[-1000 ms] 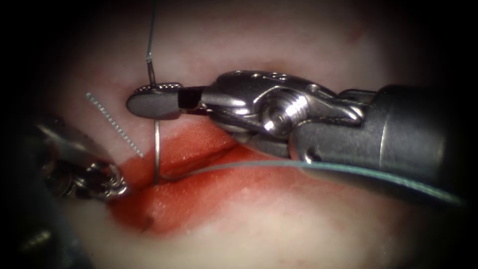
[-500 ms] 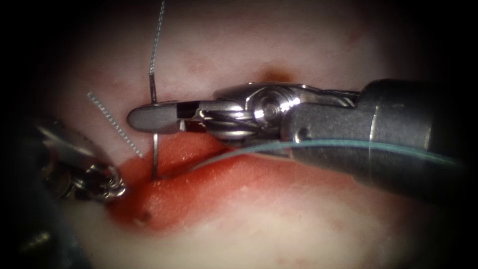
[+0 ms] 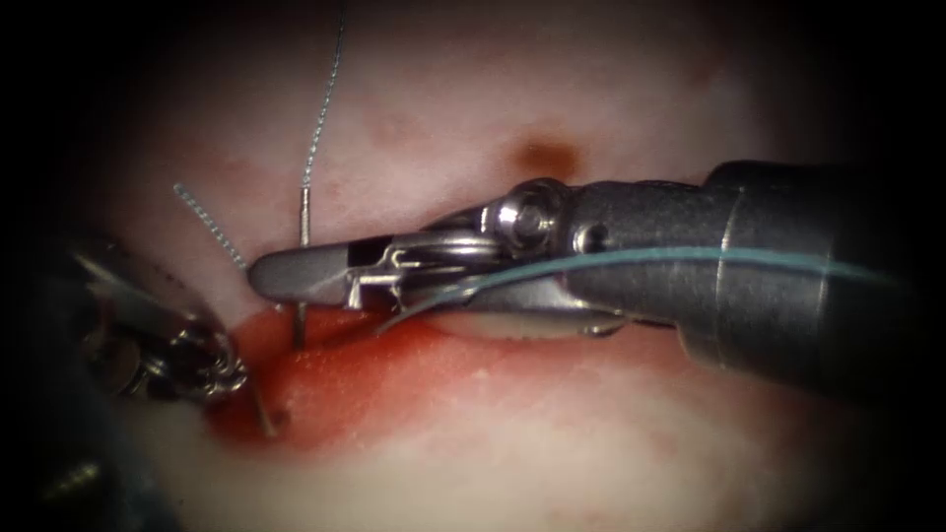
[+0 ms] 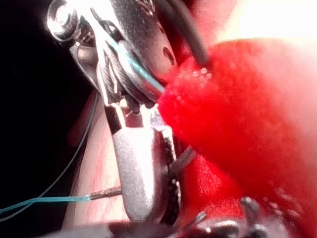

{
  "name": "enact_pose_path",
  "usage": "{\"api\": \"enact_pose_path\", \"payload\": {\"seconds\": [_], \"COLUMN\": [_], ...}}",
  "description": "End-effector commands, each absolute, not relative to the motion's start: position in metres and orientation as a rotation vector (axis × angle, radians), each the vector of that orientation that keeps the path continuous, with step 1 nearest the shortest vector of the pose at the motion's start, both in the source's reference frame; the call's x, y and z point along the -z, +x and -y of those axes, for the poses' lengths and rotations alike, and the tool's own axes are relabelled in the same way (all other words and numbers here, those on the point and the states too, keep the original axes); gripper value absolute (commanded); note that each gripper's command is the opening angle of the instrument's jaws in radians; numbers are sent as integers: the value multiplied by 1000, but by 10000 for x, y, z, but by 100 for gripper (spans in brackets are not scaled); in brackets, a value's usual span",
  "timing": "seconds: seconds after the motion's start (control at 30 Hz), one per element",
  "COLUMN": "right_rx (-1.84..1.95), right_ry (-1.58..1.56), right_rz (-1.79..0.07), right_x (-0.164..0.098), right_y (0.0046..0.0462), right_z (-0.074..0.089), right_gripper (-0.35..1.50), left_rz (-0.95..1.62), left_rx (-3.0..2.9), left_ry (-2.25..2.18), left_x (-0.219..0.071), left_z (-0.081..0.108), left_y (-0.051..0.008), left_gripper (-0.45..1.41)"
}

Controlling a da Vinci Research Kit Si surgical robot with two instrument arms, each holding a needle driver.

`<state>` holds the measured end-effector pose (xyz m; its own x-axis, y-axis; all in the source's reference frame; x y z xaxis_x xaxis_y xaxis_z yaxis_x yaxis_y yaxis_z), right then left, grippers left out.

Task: Wound Closure
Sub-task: Pass the needle through the bottom of the cut.

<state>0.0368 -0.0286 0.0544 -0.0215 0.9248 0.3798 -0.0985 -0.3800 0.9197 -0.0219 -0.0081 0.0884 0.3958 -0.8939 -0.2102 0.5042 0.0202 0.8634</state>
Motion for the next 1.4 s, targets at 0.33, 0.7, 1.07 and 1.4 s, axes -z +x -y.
{"api": "enact_pose_path", "payload": {"seconds": [0.33, 0.7, 1.07, 1.4], "right_rx": [-1545, -1525, -1533, -1544], "right_ry": [1428, 1468, 1454, 1437], "right_rz": [-927, -894, -888, -880], "right_x": [-520, -502, -503, -503], "right_y": [381, 380, 379, 378], "right_z": [284, 291, 291, 291], "right_gripper": [-35, -35, -35, -35], "left_rz": [458, 457, 455, 463], "left_rx": [1146, 1144, 1142, 1151], "left_ry": [1070, 1072, 1078, 1082], "left_x": [-882, -881, -878, -867], "left_z": [70, 70, 68, 63], "left_y": [-223, -223, -223, -219], "left_gripper": [-45, -45, -45, -45]}}
